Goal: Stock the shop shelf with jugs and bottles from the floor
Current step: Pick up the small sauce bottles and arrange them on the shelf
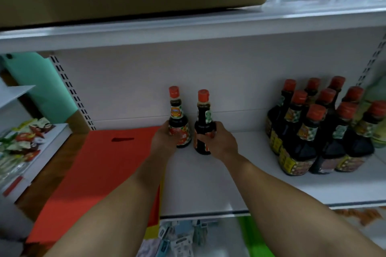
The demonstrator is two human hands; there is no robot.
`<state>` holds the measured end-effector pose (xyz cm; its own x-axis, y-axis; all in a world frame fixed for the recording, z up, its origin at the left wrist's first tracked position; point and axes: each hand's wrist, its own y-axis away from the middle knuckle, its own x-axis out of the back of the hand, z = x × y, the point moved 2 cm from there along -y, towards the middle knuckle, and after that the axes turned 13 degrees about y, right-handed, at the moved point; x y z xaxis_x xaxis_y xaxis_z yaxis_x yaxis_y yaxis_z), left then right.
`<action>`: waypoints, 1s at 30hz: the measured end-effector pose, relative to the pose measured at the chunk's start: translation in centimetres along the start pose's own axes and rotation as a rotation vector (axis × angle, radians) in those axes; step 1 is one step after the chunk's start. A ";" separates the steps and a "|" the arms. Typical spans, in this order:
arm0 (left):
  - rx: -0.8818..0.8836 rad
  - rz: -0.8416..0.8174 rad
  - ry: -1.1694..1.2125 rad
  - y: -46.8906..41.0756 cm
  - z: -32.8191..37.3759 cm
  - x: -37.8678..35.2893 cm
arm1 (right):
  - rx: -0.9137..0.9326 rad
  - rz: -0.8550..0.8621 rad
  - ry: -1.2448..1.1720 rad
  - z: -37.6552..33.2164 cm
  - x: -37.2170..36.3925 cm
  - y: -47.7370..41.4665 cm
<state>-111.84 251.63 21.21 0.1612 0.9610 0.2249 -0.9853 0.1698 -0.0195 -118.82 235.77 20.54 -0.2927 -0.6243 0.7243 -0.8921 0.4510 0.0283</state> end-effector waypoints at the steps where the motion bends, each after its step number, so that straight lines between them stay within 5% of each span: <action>1: -0.005 0.007 -0.008 -0.2 -0.1 0.0 | 0.006 -0.010 0.006 -0.1 -0.1 -0.3; 19: -0.017 0.054 -0.021 -1.6 -0.8 0.6 | -0.004 0.020 0.111 -1.2 -1.0 -3.8; 30: 0.005 0.005 -0.014 0.7 -1.6 0.6 | -0.100 0.055 -0.059 1.2 -0.5 0.9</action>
<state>-112.31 252.62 19.79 0.1558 0.9585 0.2389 -0.9863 0.1642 -0.0156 -119.88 235.70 19.41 -0.3628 -0.6318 0.6850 -0.8359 0.5455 0.0604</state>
